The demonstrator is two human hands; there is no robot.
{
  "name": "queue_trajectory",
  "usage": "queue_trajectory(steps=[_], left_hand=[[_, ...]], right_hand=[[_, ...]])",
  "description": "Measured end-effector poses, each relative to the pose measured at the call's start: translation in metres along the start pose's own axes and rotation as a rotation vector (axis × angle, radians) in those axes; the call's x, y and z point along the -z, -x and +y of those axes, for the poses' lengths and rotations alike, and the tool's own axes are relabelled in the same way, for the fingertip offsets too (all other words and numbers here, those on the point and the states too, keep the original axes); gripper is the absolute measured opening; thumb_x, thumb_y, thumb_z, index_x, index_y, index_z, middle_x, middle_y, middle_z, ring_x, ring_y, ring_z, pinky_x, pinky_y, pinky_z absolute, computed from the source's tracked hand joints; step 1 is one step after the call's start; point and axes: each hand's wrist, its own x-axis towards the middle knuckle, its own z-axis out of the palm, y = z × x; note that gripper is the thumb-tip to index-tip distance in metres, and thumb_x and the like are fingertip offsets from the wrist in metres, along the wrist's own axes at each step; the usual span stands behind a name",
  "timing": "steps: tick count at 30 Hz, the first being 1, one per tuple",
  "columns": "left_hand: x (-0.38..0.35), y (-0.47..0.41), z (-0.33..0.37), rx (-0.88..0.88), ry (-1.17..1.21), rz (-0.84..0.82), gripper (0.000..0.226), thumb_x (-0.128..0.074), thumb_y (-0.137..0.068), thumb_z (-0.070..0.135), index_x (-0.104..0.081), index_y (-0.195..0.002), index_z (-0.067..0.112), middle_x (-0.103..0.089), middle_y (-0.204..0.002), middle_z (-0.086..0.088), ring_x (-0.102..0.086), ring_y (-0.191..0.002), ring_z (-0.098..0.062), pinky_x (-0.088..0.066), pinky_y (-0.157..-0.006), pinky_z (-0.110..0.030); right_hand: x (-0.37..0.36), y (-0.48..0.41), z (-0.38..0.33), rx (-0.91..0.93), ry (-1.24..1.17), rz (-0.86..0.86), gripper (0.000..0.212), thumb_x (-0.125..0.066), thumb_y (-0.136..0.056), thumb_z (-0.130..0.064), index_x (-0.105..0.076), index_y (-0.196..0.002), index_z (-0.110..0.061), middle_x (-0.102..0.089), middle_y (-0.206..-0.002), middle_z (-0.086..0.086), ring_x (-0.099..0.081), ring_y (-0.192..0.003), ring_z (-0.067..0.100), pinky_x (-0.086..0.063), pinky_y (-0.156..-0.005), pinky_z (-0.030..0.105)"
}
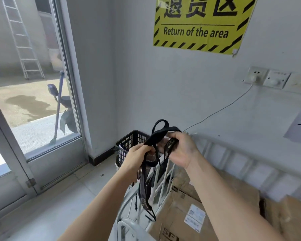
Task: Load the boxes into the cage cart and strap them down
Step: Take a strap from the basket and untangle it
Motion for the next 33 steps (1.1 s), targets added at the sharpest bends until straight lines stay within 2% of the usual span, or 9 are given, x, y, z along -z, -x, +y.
queue_trajectory(steps=[7, 11, 13, 16, 22, 26, 28, 31, 33], left_hand=[[-0.023, 0.004, -0.017, -0.008, 0.027, 0.040, 0.011, -0.056, -0.095, 0.020, -0.062, -0.085, 0.018, -0.058, -0.077, -0.007, -0.055, -0.055, -0.015, -0.049, -0.053, -0.025], [-0.041, -0.001, -0.023, -0.015, -0.014, 0.052, 0.009, -0.054, -0.096, 0.021, -0.059, -0.090, 0.016, -0.057, -0.077, -0.008, -0.055, -0.056, -0.019, -0.052, -0.057, -0.033], [-0.051, -0.003, -0.024, 0.004, -0.023, 0.075, 0.012, -0.054, -0.096, 0.023, -0.060, -0.089, 0.015, -0.059, -0.077, -0.009, -0.057, -0.059, -0.022, -0.056, -0.062, -0.039], [-0.072, -0.005, -0.030, 0.065, -0.028, 0.093, 0.019, -0.053, -0.096, 0.025, -0.059, -0.081, 0.014, -0.058, -0.071, -0.006, -0.056, -0.055, -0.021, -0.055, -0.064, -0.039], [-0.133, 0.001, -0.055, 0.254, -0.071, 0.061, 0.027, -0.055, -0.097, 0.031, -0.060, -0.079, 0.011, -0.058, -0.062, -0.005, -0.055, -0.050, -0.020, -0.056, -0.059, -0.036], [-0.167, 0.013, -0.073, 0.334, -0.151, -0.031, 0.026, -0.056, -0.097, 0.030, -0.058, -0.079, 0.011, -0.060, -0.067, -0.008, -0.057, -0.054, -0.021, -0.054, -0.061, -0.035], [-0.178, 0.021, -0.084, 0.356, -0.183, -0.121, 0.024, -0.056, -0.097, 0.030, -0.058, -0.084, 0.010, -0.061, -0.071, -0.009, -0.057, -0.054, -0.021, -0.052, -0.058, -0.032], [-0.188, 0.030, -0.099, 0.362, -0.193, -0.193, 0.019, -0.059, -0.096, 0.027, -0.061, -0.088, 0.009, -0.065, -0.076, -0.006, -0.063, -0.062, -0.020, -0.056, -0.064, -0.035], [-0.190, 0.032, -0.106, 0.353, -0.195, -0.191, 0.015, -0.061, -0.094, 0.025, -0.064, -0.091, 0.011, -0.068, -0.082, -0.006, -0.067, -0.073, -0.022, -0.059, -0.077, -0.040]], right_hand=[[0.027, 0.024, -0.001, -0.013, -0.014, -0.082, 0.028, -0.044, -0.076, -0.007, -0.054, -0.103, -0.007, -0.058, -0.119, 0.026, -0.055, -0.113, 0.038, -0.037, -0.107, 0.049], [0.043, 0.029, -0.009, 0.008, 0.117, 0.104, 0.012, -0.048, -0.092, -0.006, -0.060, -0.096, -0.005, -0.060, -0.090, 0.016, -0.063, -0.082, 0.028, -0.059, -0.065, 0.039], [0.053, 0.036, -0.017, 0.066, 0.213, 0.236, 0.002, -0.061, -0.090, -0.004, -0.060, -0.091, -0.003, -0.062, -0.072, 0.013, -0.060, -0.063, 0.023, -0.057, -0.051, 0.031], [0.074, 0.053, -0.033, 0.073, 0.241, 0.183, 0.013, -0.069, -0.086, -0.007, -0.058, -0.093, -0.008, -0.063, -0.067, 0.011, -0.057, -0.055, 0.019, -0.051, -0.043, 0.024], [0.122, 0.080, -0.068, -0.013, 0.056, -0.113, 0.018, -0.054, -0.091, -0.012, -0.070, -0.100, -0.008, -0.068, -0.086, 0.017, -0.072, -0.070, 0.025, -0.057, -0.047, 0.026], [0.150, 0.085, -0.078, 0.004, -0.143, -0.247, 0.038, -0.034, -0.088, 0.016, -0.064, -0.110, 0.008, -0.067, -0.112, 0.028, -0.071, -0.094, 0.034, -0.062, -0.069, 0.030], [0.157, 0.084, -0.077, 0.067, -0.021, -0.201, 0.033, -0.042, -0.089, 0.017, -0.063, -0.112, 0.005, -0.071, -0.105, 0.022, -0.073, -0.086, 0.027, -0.061, -0.071, 0.027], [0.168, 0.072, -0.068, 0.203, 0.421, 0.117, 0.006, -0.068, -0.087, -0.011, -0.073, -0.085, -0.009, -0.072, -0.077, 0.010, -0.067, -0.067, 0.022, -0.059, -0.067, 0.034], [0.176, 0.064, -0.064, 0.250, 0.575, 0.237, 0.014, -0.069, -0.089, -0.018, -0.076, -0.077, -0.014, -0.070, -0.081, 0.011, -0.064, -0.069, 0.024, -0.056, -0.067, 0.037]])
